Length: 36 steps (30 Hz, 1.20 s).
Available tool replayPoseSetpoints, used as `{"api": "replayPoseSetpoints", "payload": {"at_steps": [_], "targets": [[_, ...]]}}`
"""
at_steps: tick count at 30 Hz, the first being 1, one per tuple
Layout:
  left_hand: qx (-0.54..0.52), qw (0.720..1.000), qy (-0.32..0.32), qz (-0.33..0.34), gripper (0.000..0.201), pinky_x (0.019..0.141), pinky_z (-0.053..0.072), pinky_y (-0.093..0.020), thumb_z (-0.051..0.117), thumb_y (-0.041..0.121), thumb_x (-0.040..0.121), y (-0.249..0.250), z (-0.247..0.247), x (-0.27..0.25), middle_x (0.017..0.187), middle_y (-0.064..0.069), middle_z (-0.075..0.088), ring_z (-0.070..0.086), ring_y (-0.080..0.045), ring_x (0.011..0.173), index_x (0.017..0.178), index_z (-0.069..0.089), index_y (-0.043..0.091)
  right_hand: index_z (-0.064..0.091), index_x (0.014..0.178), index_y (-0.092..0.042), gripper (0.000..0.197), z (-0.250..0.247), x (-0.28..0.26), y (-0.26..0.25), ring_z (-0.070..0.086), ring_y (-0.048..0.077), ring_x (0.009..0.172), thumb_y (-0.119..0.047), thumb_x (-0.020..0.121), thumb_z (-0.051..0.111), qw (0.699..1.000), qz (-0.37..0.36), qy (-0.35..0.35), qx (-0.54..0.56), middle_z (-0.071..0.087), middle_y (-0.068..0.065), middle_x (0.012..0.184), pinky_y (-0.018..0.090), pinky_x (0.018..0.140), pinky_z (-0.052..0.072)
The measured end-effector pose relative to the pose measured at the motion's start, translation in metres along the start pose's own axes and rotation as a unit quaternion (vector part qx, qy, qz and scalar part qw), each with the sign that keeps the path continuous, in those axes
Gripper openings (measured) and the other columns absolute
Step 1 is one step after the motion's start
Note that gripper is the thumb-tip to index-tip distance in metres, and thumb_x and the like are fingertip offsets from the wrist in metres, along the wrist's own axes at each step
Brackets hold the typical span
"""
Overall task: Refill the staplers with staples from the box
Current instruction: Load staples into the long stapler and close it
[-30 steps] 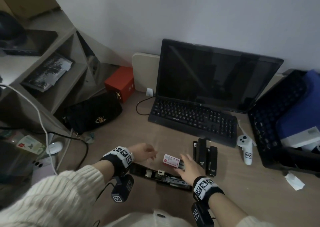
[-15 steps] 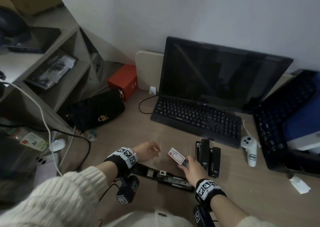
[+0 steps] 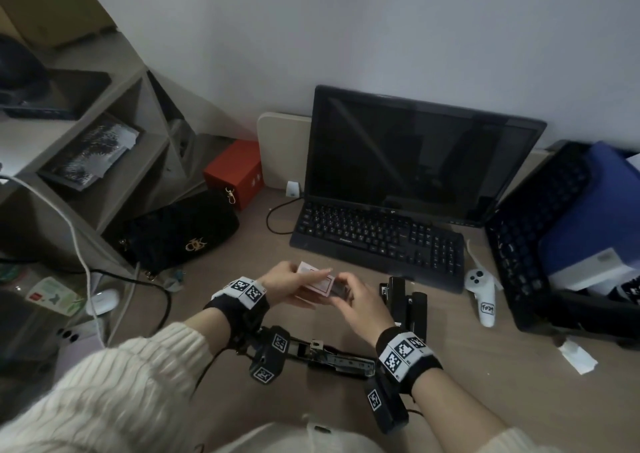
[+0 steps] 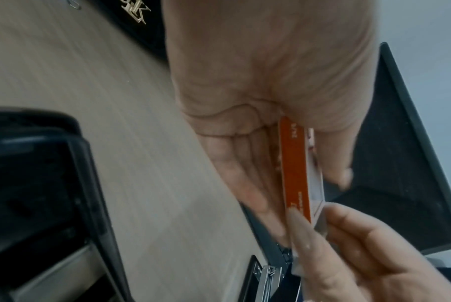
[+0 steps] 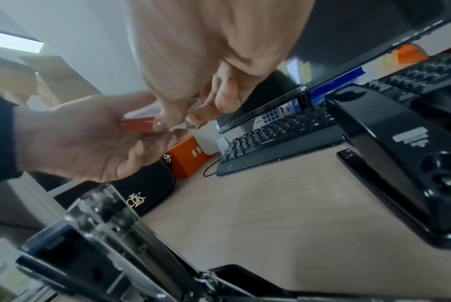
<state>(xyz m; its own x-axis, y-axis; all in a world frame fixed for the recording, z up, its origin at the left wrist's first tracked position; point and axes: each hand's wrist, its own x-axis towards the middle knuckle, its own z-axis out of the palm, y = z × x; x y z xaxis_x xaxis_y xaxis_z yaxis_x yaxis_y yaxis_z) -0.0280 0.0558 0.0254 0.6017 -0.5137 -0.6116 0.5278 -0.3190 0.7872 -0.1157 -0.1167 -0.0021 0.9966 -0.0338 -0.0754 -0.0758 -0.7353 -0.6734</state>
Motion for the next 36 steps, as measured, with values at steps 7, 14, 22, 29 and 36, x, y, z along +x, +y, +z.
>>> {"api": "replayPoseSetpoints", "payload": {"at_steps": [7, 14, 22, 29, 36], "targets": [[-0.137, 0.99, 0.006, 0.034, 0.057, 0.07, 0.06, -0.027, 0.078, 0.029, 0.077, -0.009, 0.004, -0.005, 0.097, -0.02, 0.074, 0.074, -0.025, 0.083, 0.118, 0.06, -0.008, 0.054, 0.114, -0.017, 0.043, -0.002, -0.011, 0.004, 0.052, 0.005, 0.098, -0.052, 0.088, 0.048, 0.996, -0.039, 0.068, 0.039, 0.055, -0.008, 0.114, 0.021, 0.08, 0.04], [-0.177, 0.982, -0.001, 0.06, 0.066, 0.068, 0.059, -0.025, 0.077, 0.028, 0.071, -0.013, 0.014, -0.01, 0.096, -0.016, 0.074, 0.074, -0.026, 0.083, 0.122, 0.058, -0.01, 0.059, 0.088, -0.023, 0.039, -0.003, -0.015, 0.0, 0.054, 0.001, 0.089, -0.058, 0.087, 0.041, 0.98, 0.017, 0.121, 0.156, 0.054, -0.011, 0.102, 0.017, 0.075, 0.043], [-0.175, 0.981, -0.024, 0.076, 0.06, 0.073, 0.059, -0.028, 0.076, 0.028, 0.075, -0.019, 0.027, -0.014, 0.103, -0.022, 0.072, 0.073, -0.031, 0.091, 0.119, 0.062, -0.01, 0.061, 0.078, -0.006, 0.052, 0.007, -0.011, 0.013, 0.054, 0.02, 0.076, -0.058, 0.08, 0.058, 0.965, 0.085, 0.104, 0.224, 0.056, 0.003, 0.091, 0.025, 0.071, 0.047], [-0.177, 0.983, -0.019, 0.054, 0.071, 0.072, 0.059, -0.028, 0.078, 0.03, 0.071, -0.025, 0.024, -0.015, 0.109, -0.025, 0.07, 0.073, -0.031, 0.091, 0.126, 0.058, -0.009, 0.065, 0.085, -0.006, 0.064, 0.0, -0.015, 0.014, 0.055, 0.016, 0.059, -0.068, 0.072, 0.055, 0.963, 0.089, 0.048, 0.248, 0.066, 0.017, 0.077, 0.033, 0.062, 0.048], [-0.169, 0.984, -0.019, 0.061, 0.063, 0.069, 0.059, -0.027, 0.075, 0.029, 0.076, -0.022, 0.025, -0.016, 0.105, -0.022, 0.072, 0.073, -0.029, 0.088, 0.123, 0.059, -0.009, 0.06, 0.08, -0.008, 0.055, -0.005, -0.017, 0.005, 0.048, 0.012, 0.055, -0.062, 0.076, 0.055, 0.949, 0.114, 0.023, 0.292, 0.052, -0.004, 0.061, 0.027, 0.06, 0.043]]}}
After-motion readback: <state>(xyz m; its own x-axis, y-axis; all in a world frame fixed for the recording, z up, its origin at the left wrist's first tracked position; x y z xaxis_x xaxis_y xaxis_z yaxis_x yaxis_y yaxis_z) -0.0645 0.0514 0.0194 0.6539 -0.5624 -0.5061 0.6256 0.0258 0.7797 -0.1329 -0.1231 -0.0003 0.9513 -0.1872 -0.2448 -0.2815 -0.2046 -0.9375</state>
